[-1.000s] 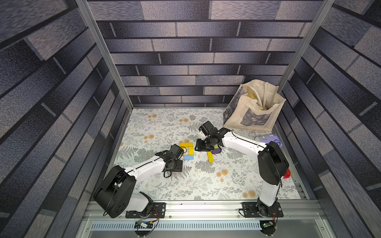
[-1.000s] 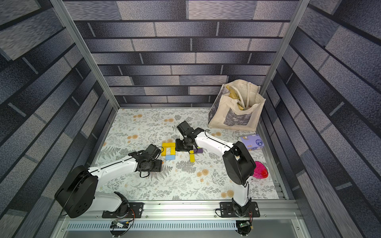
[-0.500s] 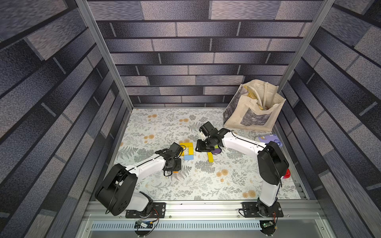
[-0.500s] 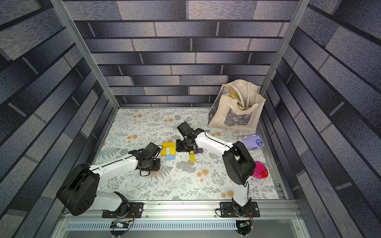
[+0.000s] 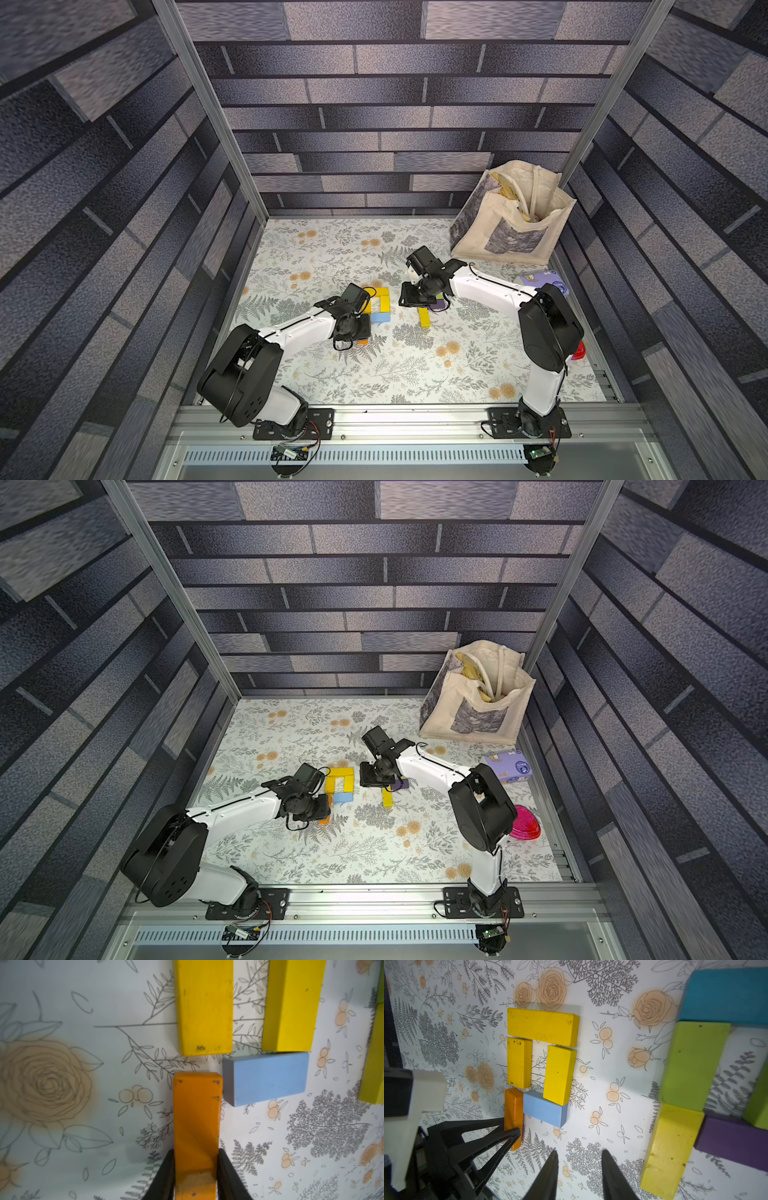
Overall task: Assemble the letter p with building blocks
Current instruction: Assemble the building block at the center of the board.
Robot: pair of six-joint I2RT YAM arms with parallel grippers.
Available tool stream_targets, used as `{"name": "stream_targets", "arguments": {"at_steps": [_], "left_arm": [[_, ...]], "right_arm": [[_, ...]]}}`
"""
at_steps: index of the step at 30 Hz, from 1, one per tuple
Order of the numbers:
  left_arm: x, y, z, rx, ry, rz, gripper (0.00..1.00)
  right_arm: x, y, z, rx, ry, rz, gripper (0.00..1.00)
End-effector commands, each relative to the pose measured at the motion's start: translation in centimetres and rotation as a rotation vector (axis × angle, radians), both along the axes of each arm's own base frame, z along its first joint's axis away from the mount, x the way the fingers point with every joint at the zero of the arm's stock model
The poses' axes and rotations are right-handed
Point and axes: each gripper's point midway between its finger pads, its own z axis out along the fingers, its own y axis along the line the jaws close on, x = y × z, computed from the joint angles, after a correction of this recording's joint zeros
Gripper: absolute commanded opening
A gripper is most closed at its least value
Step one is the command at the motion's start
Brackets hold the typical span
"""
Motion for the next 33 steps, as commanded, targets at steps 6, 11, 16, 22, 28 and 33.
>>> {"name": "stream_targets", "arguments": {"at_steps": [6, 11, 16, 22, 28, 33], "left_arm": [[0.0, 0.0, -0.6, 0.015, 0.049, 0.028, 0.21], [-0.2, 0.6, -0.7, 0.044, 0.057, 0.037, 0.27], [-0.2, 0.7, -0.5, 0.047, 0.053, 0.045, 0.54], [0.3, 1.0, 0.7, 0.047, 0.010, 0.058, 0.63], [2.2, 1.6, 5.5, 0.028, -0.155, 0.091, 0.68], [5.2, 3.4, 10.5, -0.019, -0.325, 0.145, 0.81]], "right_arm": [[0.5, -1.1, 1.0, -0.003, -0.022, -0.002, 0.37], [0.5, -1.0, 0.8, 0.000, -0.017, -0.002, 0.37], [0.4, -1.0, 0.8, 0.005, -0.012, -0.001, 0.37], [0.4, -0.9, 1.1, 0.014, -0.016, -0.001, 0.37], [0.6, -0.9, 2.3, 0.028, -0.048, -0.009, 0.37], [2.1, -2.4, 4.8, -0.010, -0.170, -0.019, 0.60]]}}
